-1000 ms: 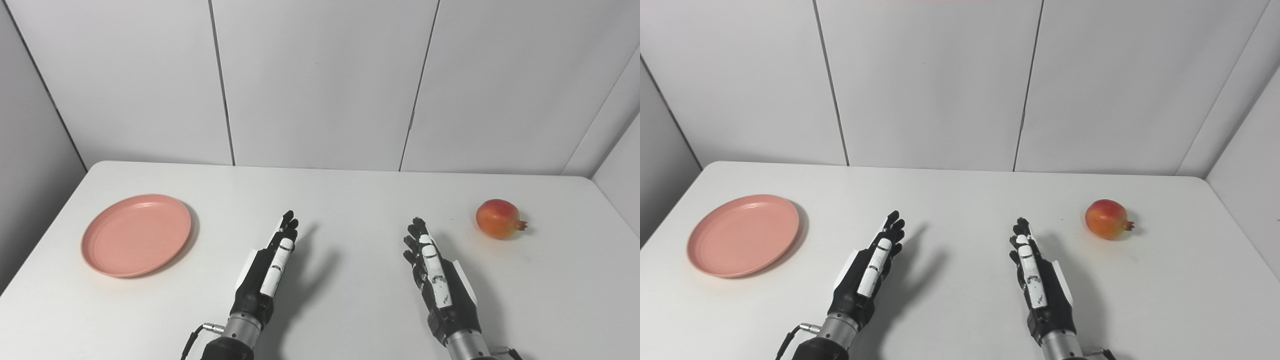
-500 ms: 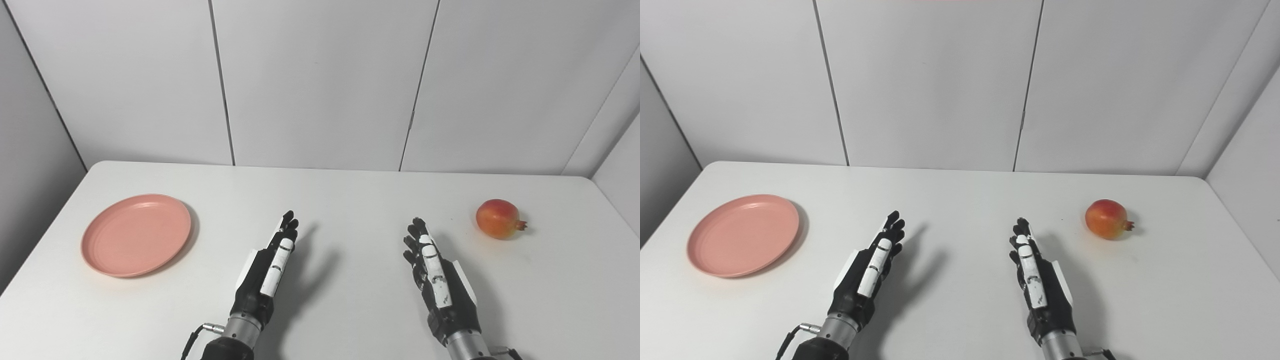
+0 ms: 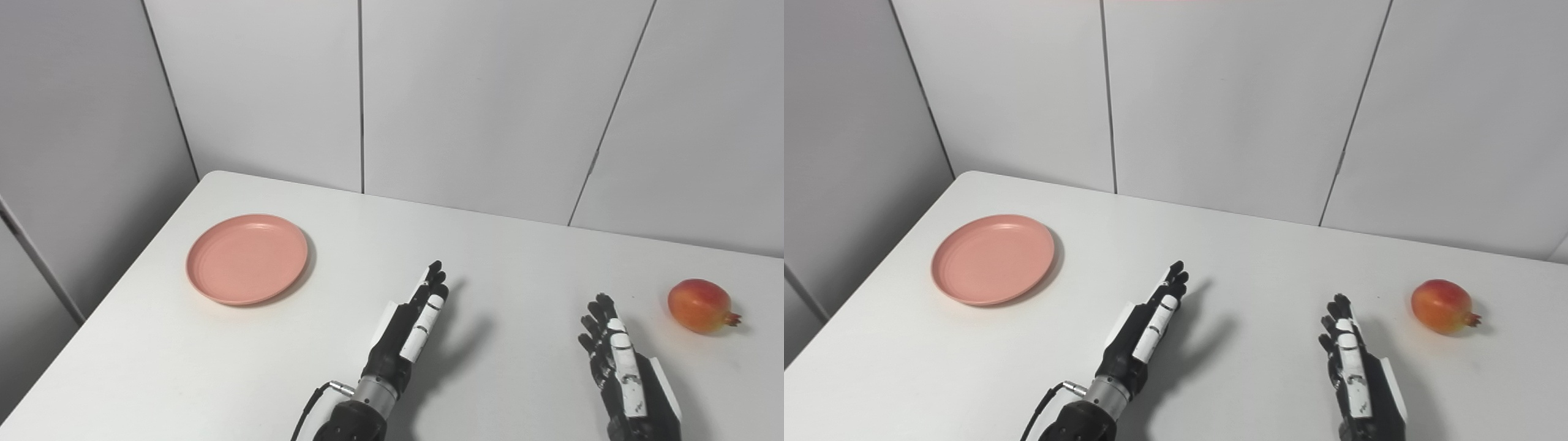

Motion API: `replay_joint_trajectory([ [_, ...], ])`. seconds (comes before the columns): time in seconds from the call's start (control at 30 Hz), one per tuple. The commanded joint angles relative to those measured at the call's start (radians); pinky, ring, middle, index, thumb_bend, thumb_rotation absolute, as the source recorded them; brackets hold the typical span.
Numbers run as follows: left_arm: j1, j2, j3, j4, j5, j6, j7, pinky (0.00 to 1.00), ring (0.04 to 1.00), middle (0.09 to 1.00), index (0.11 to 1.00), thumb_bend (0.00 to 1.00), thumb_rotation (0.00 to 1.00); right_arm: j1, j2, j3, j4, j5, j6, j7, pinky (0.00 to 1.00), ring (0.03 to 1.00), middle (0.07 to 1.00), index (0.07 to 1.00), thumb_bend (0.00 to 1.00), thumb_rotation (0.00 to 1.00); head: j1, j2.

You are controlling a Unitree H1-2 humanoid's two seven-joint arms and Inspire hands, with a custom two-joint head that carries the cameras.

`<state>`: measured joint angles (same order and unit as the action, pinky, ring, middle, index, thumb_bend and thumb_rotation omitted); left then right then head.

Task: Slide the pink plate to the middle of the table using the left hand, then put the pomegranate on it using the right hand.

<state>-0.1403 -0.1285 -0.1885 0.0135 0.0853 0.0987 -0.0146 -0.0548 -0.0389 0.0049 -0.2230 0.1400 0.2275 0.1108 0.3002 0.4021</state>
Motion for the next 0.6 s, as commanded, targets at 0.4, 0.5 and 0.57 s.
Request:
replay_joint_trajectory([
  [0.4,-0.042,-0.050,-0.036,0.048,0.033,-0.020,0.013,1.00,1.000,1.000,1.000,0.47,1.00,-0.018,-0.020,-0.004,-0.025,0.020,-0.055,0.022,1.00,1.000,1.000,1.000,0.20,1.00,0.045,-0.033],
  [0.5,-0.043,-0.046,-0.037,0.058,0.037,-0.039,0.013,1.00,1.000,1.000,1.000,0.47,1.00,-0.018,-0.020,-0.004,-0.023,0.020,-0.058,0.023,1.00,1.000,1.000,1.000,0.19,1.00,0.046,-0.036],
  [0.57,-0.043,-0.045,-0.037,0.060,0.039,-0.042,0.012,1.00,1.000,1.000,1.000,0.48,1.00,-0.019,-0.019,-0.004,-0.026,0.021,-0.053,0.022,1.00,1.000,1.000,1.000,0.19,1.00,0.046,-0.036],
])
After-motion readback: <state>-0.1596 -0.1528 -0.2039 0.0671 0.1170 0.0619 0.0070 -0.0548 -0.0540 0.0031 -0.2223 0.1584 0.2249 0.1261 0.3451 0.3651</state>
